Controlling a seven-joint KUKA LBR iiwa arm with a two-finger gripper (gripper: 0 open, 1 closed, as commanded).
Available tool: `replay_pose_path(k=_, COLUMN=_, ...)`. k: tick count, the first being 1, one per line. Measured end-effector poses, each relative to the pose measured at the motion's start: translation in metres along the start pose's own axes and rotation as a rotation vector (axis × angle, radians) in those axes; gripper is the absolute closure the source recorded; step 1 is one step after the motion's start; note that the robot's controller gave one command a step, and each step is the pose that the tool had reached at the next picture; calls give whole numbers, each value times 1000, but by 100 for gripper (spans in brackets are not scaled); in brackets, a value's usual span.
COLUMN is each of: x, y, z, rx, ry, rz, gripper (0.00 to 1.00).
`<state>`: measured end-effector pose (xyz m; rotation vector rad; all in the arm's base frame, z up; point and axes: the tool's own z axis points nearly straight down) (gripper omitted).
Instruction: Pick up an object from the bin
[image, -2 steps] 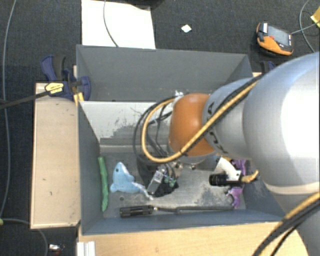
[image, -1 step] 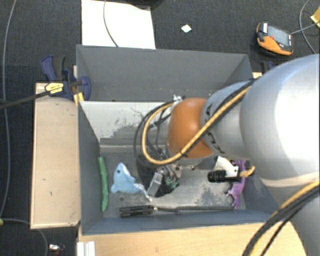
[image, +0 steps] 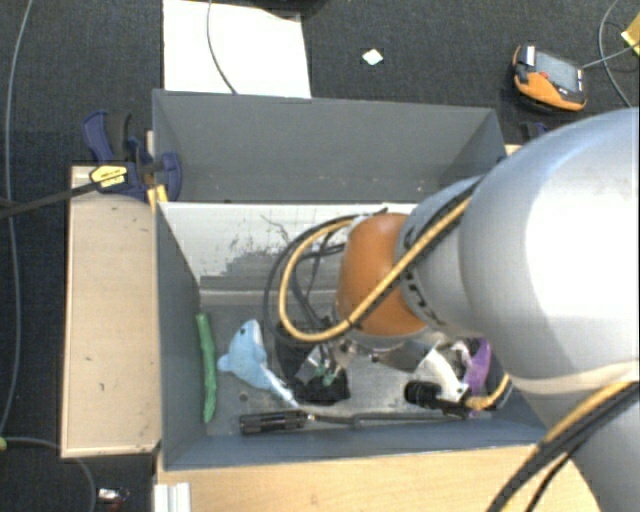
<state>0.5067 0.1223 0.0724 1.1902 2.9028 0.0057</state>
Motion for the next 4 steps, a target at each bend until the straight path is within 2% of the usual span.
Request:
replay_pose_path(k=1, x=0, y=0, z=0, rx=0, ry=0, rz=1, gripper=100)
replay_pose_path(k=2, x=1, y=-2, z=-21, rx=8, ry=5, rz=-3, gripper=100)
replay_pose_path(k=4, x=0, y=-2, z=-96, rx=8, ry=5, rz=-6, gripper=100)
